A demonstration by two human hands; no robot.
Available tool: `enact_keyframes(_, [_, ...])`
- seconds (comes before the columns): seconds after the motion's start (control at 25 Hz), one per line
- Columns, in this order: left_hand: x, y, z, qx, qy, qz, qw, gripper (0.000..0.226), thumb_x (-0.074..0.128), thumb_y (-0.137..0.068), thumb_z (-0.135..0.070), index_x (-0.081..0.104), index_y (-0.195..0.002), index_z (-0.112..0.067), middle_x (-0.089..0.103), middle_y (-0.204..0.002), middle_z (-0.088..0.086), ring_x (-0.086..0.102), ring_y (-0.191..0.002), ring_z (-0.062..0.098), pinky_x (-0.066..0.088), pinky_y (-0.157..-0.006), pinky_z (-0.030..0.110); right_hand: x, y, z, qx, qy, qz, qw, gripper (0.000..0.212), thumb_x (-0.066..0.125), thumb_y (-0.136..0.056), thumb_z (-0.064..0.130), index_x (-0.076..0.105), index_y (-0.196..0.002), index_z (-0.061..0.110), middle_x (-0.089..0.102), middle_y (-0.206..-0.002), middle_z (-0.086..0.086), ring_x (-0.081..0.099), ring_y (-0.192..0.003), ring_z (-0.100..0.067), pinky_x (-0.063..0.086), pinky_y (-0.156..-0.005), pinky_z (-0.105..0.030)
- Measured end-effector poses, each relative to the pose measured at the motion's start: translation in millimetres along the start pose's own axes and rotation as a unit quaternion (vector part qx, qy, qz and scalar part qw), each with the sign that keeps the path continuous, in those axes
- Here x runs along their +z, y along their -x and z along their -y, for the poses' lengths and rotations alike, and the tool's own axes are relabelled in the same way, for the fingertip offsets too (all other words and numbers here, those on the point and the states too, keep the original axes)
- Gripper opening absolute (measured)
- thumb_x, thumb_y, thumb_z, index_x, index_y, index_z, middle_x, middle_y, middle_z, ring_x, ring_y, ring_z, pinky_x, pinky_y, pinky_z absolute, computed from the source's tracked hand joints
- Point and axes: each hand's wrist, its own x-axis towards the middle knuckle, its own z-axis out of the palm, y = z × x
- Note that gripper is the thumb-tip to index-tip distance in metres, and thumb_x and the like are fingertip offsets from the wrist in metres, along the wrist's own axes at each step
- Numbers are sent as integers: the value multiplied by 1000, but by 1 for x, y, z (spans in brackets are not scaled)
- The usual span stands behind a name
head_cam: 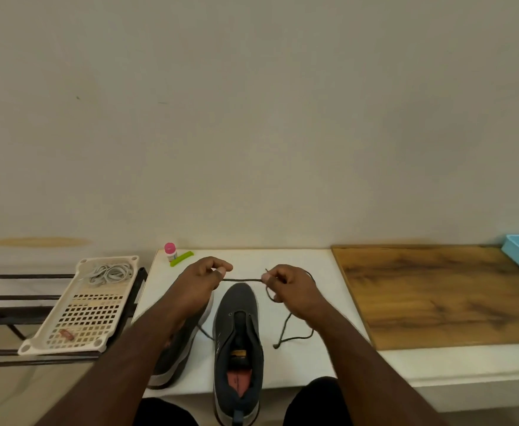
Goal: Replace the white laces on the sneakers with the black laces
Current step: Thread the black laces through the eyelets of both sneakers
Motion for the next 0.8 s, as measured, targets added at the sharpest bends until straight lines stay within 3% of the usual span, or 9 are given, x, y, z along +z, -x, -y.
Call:
enact_keyframes(0.12, [-8, -1, 12, -1, 7, 0, 1000, 22, 48, -102, -20, 69, -102, -26, 61, -84, -8, 51, -74, 9, 41, -66, 24, -27, -2, -29, 42, -24, -29, 998, 19, 73, -90, 30, 71, -86, 11, 61, -66, 1, 57, -63, -12, 53, -65, -33])
enact_keyframes(0.28, [-9, -2, 20, -4, 3, -17, 1000, 20, 51, -102, -20, 69, -97, -26, 61, -76, -2, 51, -68, 11, 42, -63, 23, -49, -7, -72, 203, -155, -158, 954, 10, 64, -94, 12, 69, -101, 6, 70, -80, -8, 66, -78, -23, 57, -82, -43])
enact_keyframes(0.32, [-10, -1, 20, -7, 10, -17, 1000, 20, 51, -101, -20, 69, -98, -26, 62, -76, 0, 52, -68, 13, 43, -64, 24, -54, -9, -83, 219, -103, -196, 950, 15, 63, -94, 14, 69, -105, 5, 70, -87, -6, 65, -83, -24, 55, -87, -42])
enact_keyframes(0.36, [-11, -1, 21, -11, 15, -13, 1000, 20, 51, -101, -18, 69, -99, -26, 65, -79, 3, 54, -71, 14, 44, -67, 26, -56, -8, -87, 218, 38, -208, 953, 20, 63, -95, 18, 68, -109, 5, 68, -98, -3, 64, -95, -25, 51, -95, -39])
enact_keyframes(0.44, [-9, -1, 21, -10, 1, 17, 1000, 22, 49, -100, -11, 67, -101, -23, 68, -89, 4, 59, -83, 15, 45, -73, 25, -48, -4, -79, 150, 287, -198, 925, 30, 65, -94, 23, 66, -121, 10, 62, -122, -2, 52, -123, -23, 34, -104, -29])
enact_keyframes(0.48, [-7, -1, 19, -2, -22, 41, 999, 23, 48, -98, -8, 66, -102, -23, 70, -90, 1, 61, -87, 16, 45, -74, 25, -38, -4, -66, 95, 267, -184, 941, 36, 67, -93, 22, 63, -128, 13, 59, -130, -3, 48, -128, -20, 32, -103, -23])
enact_keyframes(0.56, [0, -2, 15, 29, -68, 86, 994, 22, 50, -95, -11, 63, -100, -28, 72, -87, -5, 64, -89, 20, 48, -75, 32, -10, 0, -27, -9, 91, -82, 992, 48, 69, -92, 23, 56, -138, 23, 56, -135, 8, 50, -125, -8, 35, -96, -10])
enact_keyframes(0.68, [6, -5, 9, 72, -77, 86, 991, 13, 61, -92, -20, 60, -93, -33, 72, -83, -8, 66, -80, 14, 51, -74, 36, 29, 2, 10, -109, 83, 84, 987, 43, 65, -95, 31, 56, -137, 34, 67, -115, 18, 60, -104, 5, 45, -85, -13])
enact_keyframes(0.8, [-6, -7, 13, 56, -117, 68, 989, 11, 60, -94, -21, 63, -97, -31, 72, -85, -8, 65, -84, 6, 51, -78, 30, 23, -3, 9, -99, 122, 6, 988, 21, 55, -101, 28, 71, -113, 23, 65, -89, 19, 59, -80, 3, 47, -78, -24])
